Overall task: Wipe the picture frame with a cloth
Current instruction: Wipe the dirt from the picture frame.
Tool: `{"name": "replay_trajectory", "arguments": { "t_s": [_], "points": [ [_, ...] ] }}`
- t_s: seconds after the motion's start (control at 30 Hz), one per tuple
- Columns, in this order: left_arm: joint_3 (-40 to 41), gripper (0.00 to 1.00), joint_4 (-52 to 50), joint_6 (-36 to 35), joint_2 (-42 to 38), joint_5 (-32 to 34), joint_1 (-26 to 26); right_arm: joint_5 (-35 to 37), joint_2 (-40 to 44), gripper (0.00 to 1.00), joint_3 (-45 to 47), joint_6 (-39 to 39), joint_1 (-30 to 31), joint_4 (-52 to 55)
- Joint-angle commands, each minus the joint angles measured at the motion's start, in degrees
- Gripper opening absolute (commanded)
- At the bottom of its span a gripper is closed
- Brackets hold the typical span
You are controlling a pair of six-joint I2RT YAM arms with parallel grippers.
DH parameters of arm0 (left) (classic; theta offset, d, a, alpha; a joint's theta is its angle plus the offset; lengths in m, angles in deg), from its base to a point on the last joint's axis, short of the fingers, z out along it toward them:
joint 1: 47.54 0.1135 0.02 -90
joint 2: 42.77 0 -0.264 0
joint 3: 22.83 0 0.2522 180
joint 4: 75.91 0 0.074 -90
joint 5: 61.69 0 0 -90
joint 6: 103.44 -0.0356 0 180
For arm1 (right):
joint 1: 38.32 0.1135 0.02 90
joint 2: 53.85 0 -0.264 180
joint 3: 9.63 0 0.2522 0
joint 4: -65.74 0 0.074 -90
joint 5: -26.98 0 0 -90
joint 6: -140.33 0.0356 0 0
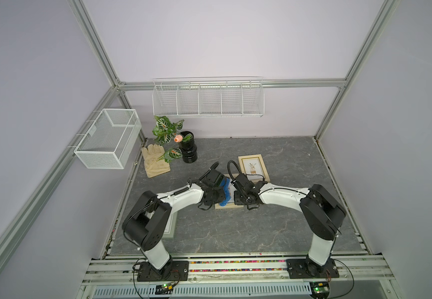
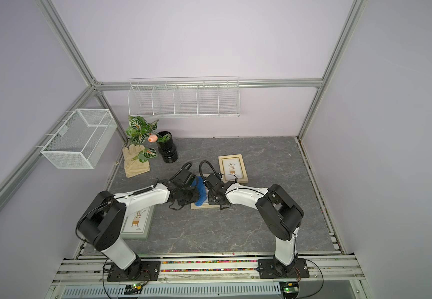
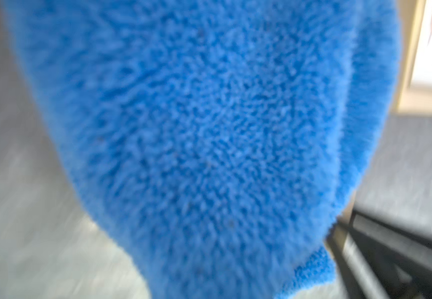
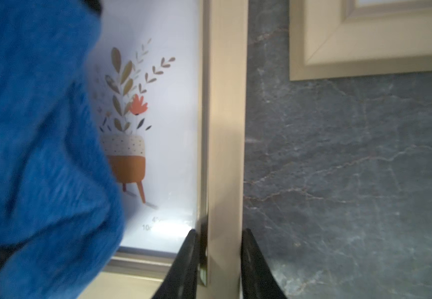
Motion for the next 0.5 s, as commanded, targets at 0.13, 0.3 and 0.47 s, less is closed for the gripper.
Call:
{"name": "replay_trajectory", "arguments": {
  "t_s": [0.13,0.3,0.47],
  "points": [
    [-13.39,0.00,-2.66,-2.73,13.16,0.65,0.55,0.36,-1.24,0.26,3.03,0.69,0.28,5.73],
    [-11.69,0.00,-4.11,-3.85,11.39,3.15,3.67,0.63,-1.15,0.26,2.89,0.40,0.26,6.08],
    [-7.94,0.00,-5.70,-6.62,6.67,5.76,8.13,0.51,-0.89,0.26,3.68,0.45,0.24,5.40]
  ]
}}
